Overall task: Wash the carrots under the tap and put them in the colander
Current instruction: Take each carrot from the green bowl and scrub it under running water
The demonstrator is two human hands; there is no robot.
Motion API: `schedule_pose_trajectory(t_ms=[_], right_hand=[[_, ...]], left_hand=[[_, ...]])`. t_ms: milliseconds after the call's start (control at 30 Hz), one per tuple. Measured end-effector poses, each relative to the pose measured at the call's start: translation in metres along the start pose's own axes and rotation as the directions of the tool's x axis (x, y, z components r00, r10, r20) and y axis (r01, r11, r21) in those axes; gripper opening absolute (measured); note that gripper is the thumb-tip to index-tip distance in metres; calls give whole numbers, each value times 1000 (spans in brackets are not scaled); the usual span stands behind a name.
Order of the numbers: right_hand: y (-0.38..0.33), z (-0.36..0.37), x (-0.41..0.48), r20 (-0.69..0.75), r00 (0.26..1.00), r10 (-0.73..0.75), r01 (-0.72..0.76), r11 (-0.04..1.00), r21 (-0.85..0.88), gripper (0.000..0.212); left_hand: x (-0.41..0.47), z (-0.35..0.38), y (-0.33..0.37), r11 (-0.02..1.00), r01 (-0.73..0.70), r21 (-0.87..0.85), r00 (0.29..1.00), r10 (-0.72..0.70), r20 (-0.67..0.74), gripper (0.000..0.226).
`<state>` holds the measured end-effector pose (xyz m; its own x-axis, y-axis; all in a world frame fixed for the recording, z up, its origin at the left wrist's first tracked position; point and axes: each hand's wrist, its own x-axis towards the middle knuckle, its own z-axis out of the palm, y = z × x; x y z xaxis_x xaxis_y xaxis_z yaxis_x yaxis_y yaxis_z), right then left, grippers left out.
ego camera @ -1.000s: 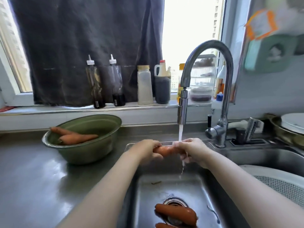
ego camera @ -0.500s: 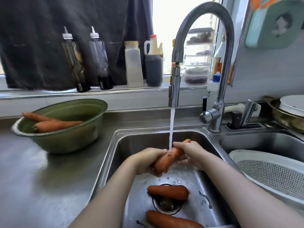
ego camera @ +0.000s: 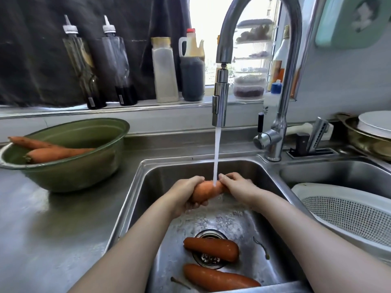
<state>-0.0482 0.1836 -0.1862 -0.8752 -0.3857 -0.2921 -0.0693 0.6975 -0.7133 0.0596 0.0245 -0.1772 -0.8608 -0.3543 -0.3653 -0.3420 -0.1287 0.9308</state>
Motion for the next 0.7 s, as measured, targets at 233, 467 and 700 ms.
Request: schedule_pose_trajectory(t_ms=[233,467,700], right_hand=[[-9,-1,-13,44,979,-201,204,922,-328,74],[-1,-7,-17,217,975,-56,49,998,39,81],[-2,-4,-21,305,919,-252,179,952,248,74]], left_hand=[[-6,4,2,986,119,-116,993,-116,28,32],[-14,9,9,946,90,-310,993,-61,102,45],[-8,18,0,991,-109,-74,994,107,-33,41]])
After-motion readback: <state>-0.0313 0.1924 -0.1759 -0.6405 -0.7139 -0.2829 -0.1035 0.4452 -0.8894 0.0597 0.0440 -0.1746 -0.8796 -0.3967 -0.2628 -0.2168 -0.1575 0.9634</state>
